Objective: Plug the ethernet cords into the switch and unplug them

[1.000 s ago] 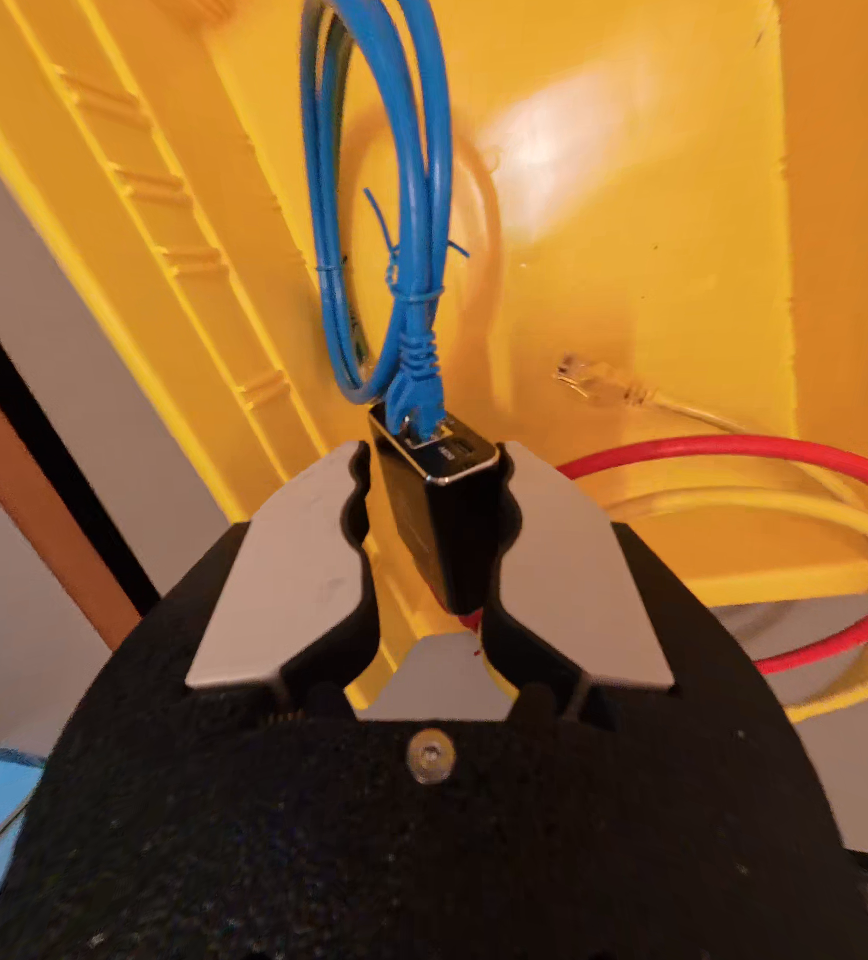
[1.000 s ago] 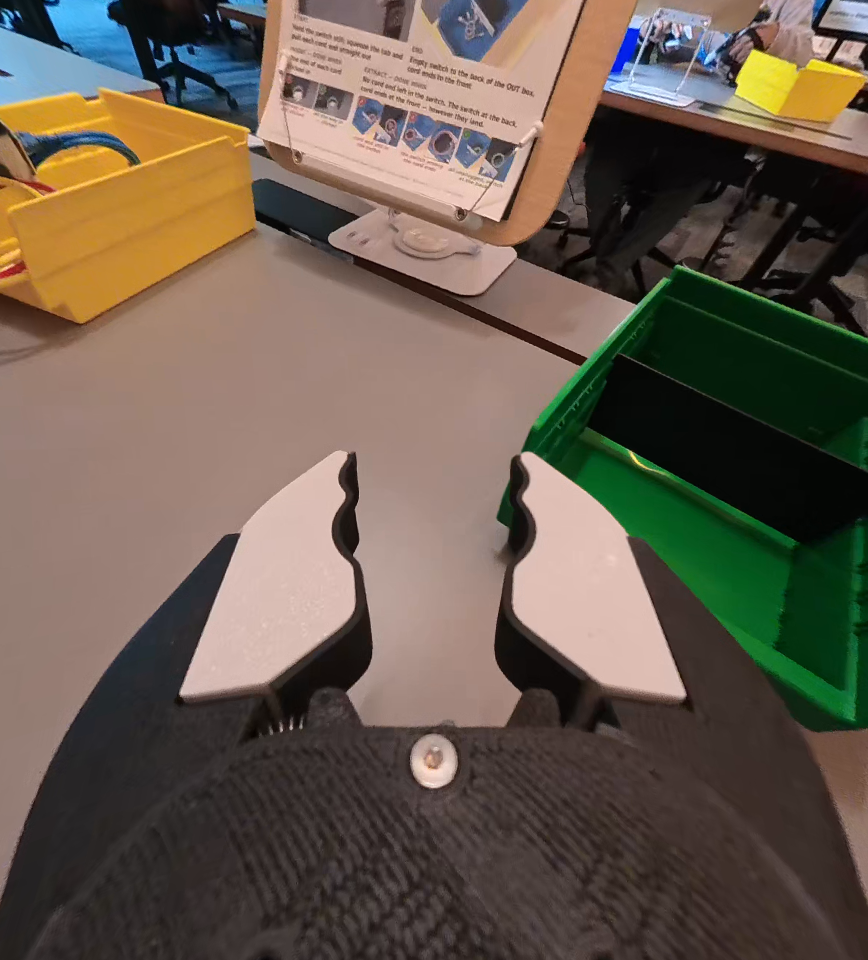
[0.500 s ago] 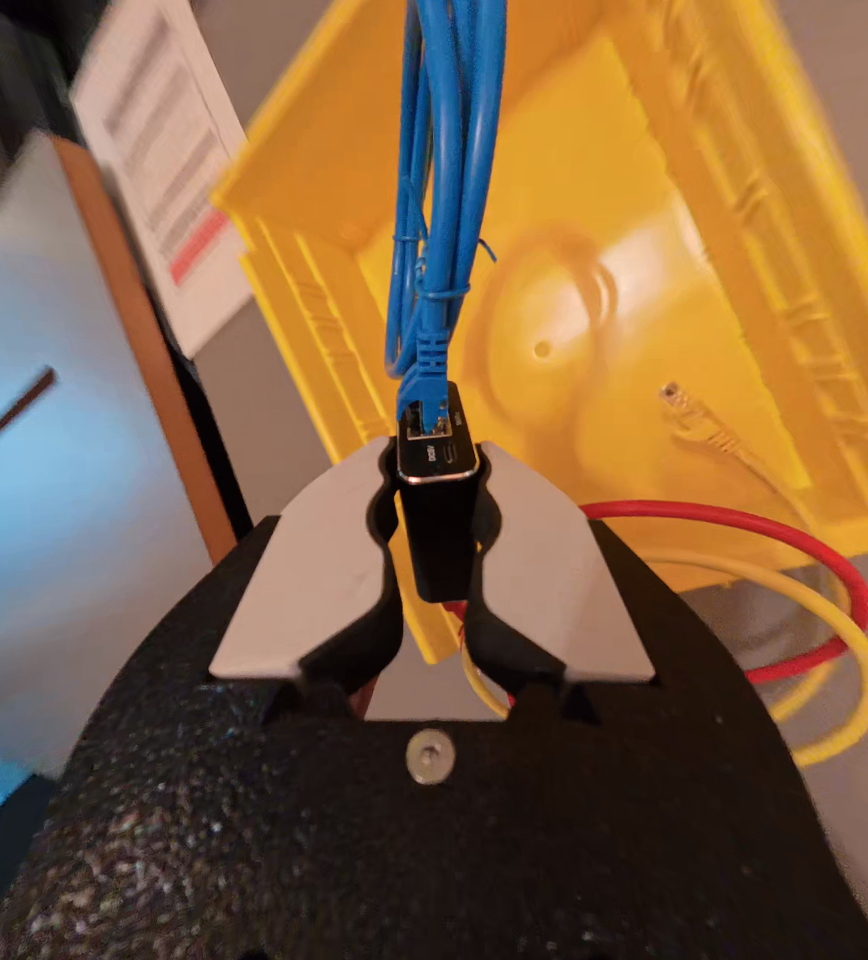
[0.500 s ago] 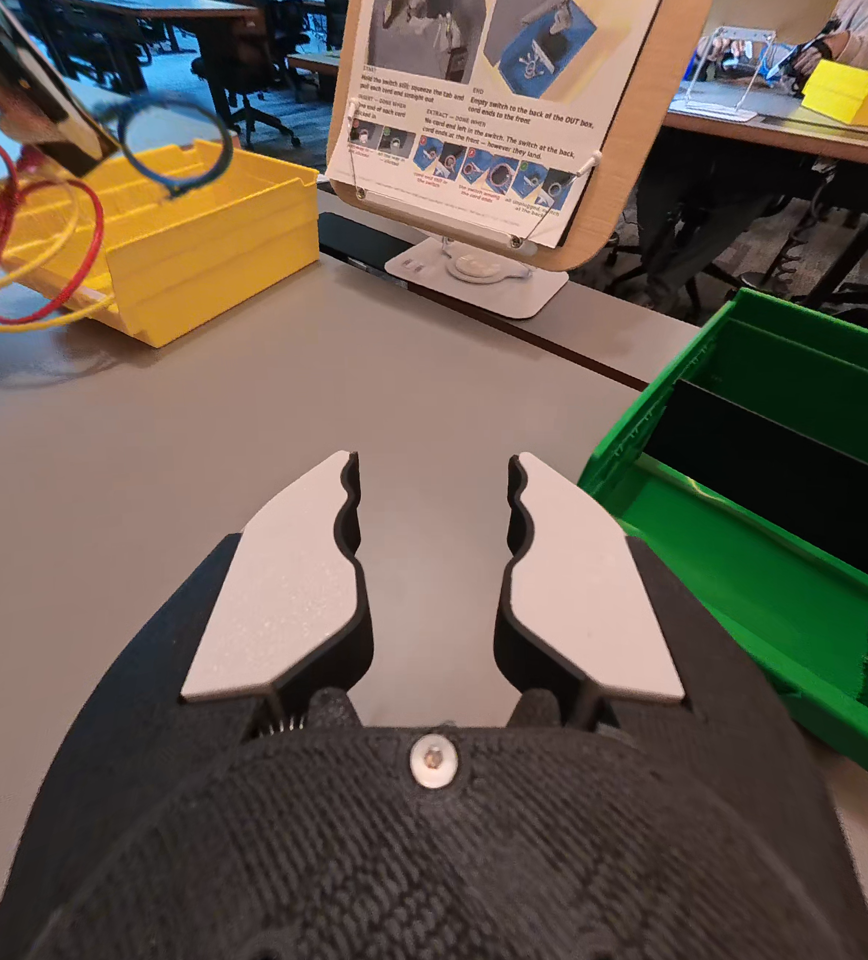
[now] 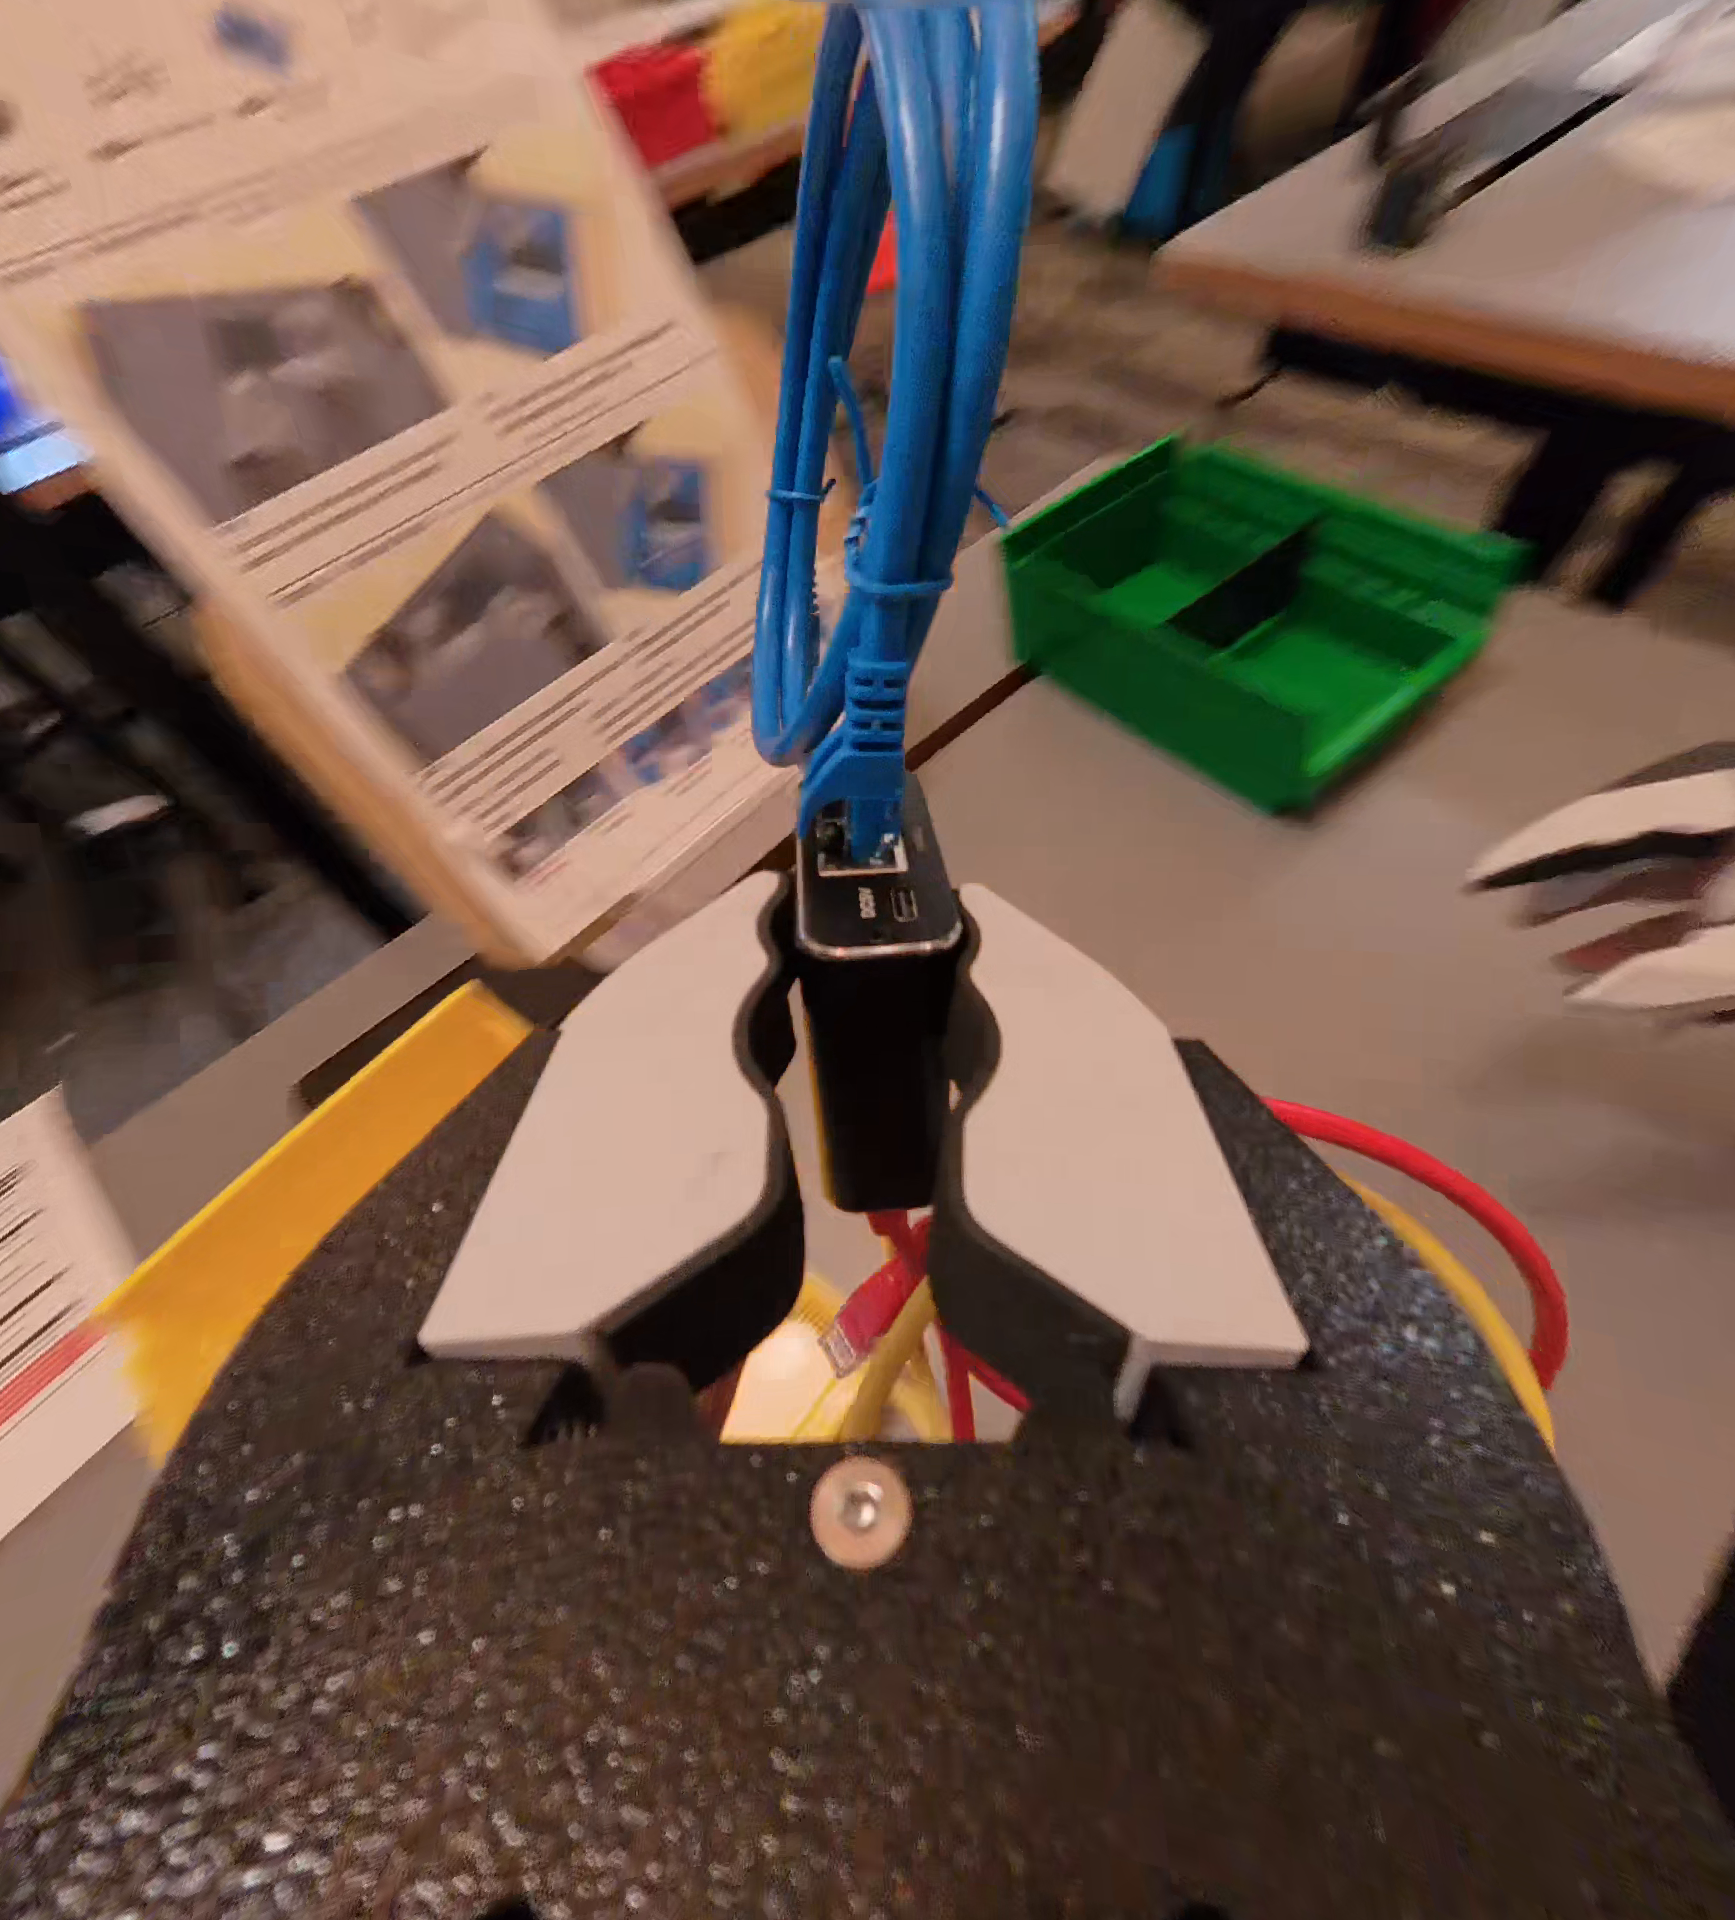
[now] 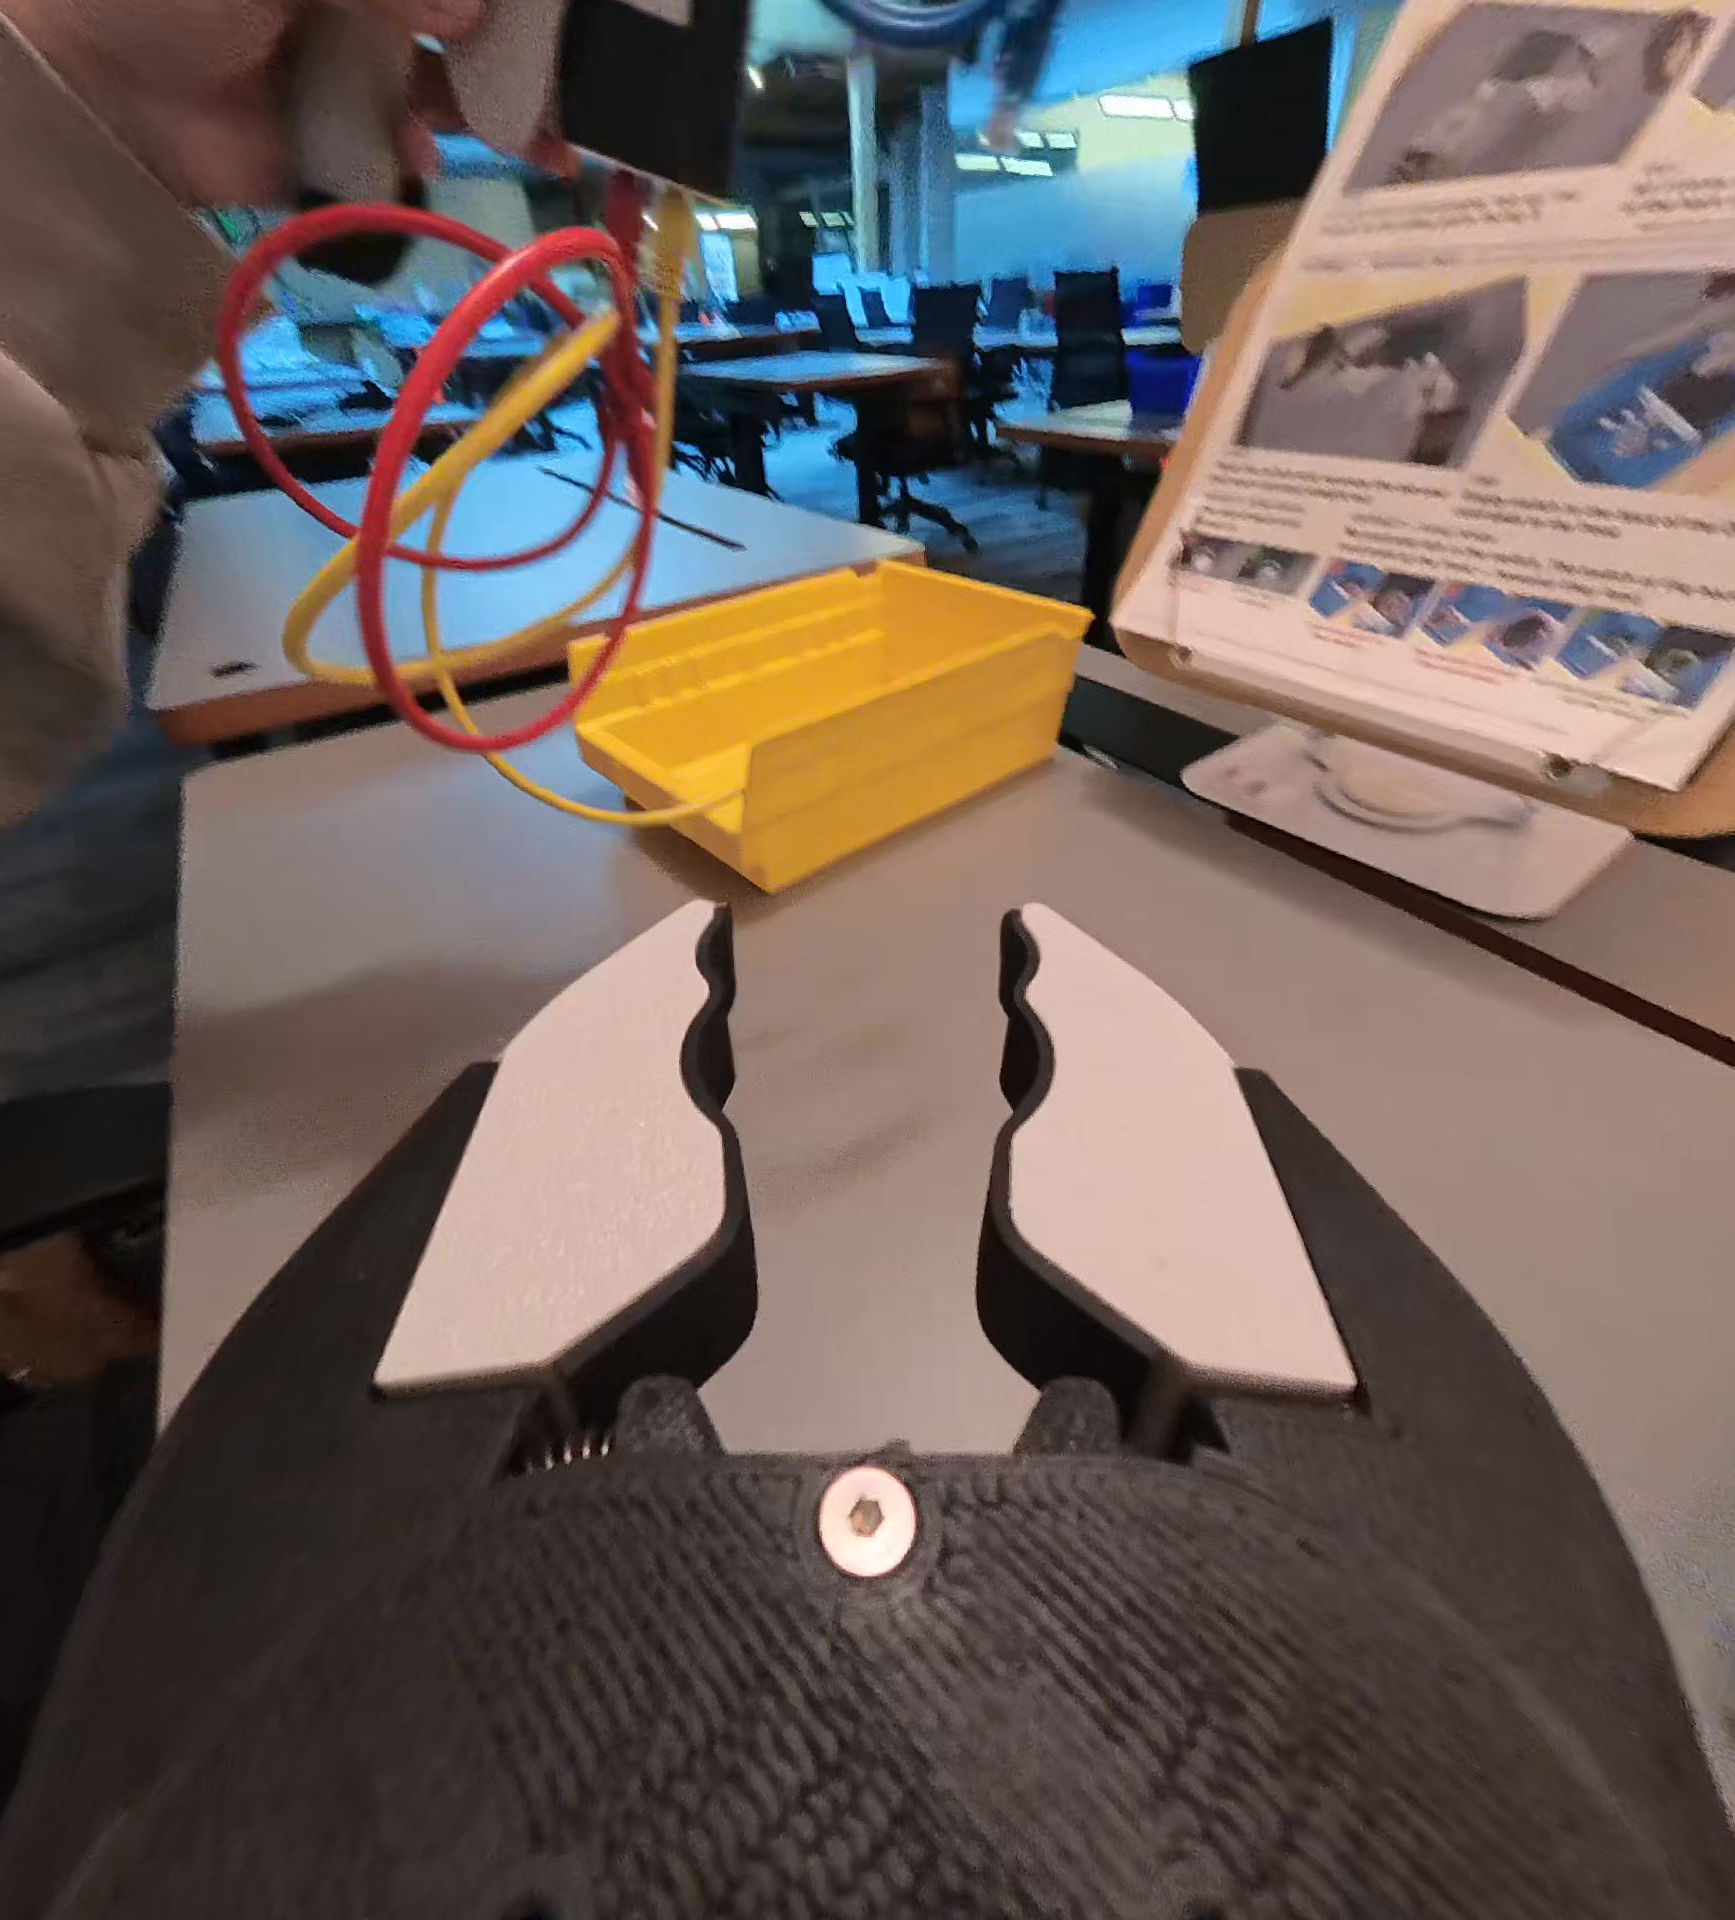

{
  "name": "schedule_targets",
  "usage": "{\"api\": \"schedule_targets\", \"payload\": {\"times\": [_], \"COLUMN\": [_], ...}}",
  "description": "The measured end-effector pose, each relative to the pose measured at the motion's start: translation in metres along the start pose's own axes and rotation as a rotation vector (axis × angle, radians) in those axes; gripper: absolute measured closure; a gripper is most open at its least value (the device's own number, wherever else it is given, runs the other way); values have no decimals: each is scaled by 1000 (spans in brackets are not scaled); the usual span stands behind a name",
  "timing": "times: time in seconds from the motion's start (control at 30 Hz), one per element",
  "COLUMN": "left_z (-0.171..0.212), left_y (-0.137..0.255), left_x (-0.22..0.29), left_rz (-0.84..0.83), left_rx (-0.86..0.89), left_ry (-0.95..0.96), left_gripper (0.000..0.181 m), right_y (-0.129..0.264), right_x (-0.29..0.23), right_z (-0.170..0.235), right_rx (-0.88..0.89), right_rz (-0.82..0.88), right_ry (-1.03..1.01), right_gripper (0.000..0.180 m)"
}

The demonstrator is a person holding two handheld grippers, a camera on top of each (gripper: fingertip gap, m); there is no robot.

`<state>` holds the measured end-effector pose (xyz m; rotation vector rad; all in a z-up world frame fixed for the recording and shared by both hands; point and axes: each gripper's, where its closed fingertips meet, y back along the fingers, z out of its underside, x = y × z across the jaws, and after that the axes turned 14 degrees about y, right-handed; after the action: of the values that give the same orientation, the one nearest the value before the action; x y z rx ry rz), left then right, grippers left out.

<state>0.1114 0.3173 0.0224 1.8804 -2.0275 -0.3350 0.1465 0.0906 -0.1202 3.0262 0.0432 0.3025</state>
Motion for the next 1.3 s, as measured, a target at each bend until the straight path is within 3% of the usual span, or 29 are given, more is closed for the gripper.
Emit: {"api": "schedule_targets", "payload": {"times": [0.23,0.4,0.57,0.67,0.8,0.97,1.1,1.2,1.3], "left_z": [-1,26,42,50,46,30,21,42,66], "left_y": [-27,-55,-75,-81,-84,-90,-72,-61,-60], "left_x": [128,200,252,271,279,270,252,246,244], "left_rz": [549,791,918,946,939,813,675,579,544], "left_rx": [70,-4,-81,-125,-98,12,82,77,49], "left_ry": [100,106,92,35,-18,-30,-16,-95,-185], "left_gripper": [156,157,156,157,157,142,135,127,122], "right_y": [11,21,32,43,49,51,64,72,69], "right_x": [-10,0,6,8,13,29,47,49,34], "right_z": [-49,-55,-67,-77,-77,-67,-65,-70,-74], "right_rx": [281,340,449,506,493,421,396,426,447], "right_rz": [-9,20,21,39,25,153,263,242,116], "right_ry": [-65,-87,-134,-70,-110,-30,11,8,38], "right_gripper": [132,134,134,146,148,150,151,152,153]}}
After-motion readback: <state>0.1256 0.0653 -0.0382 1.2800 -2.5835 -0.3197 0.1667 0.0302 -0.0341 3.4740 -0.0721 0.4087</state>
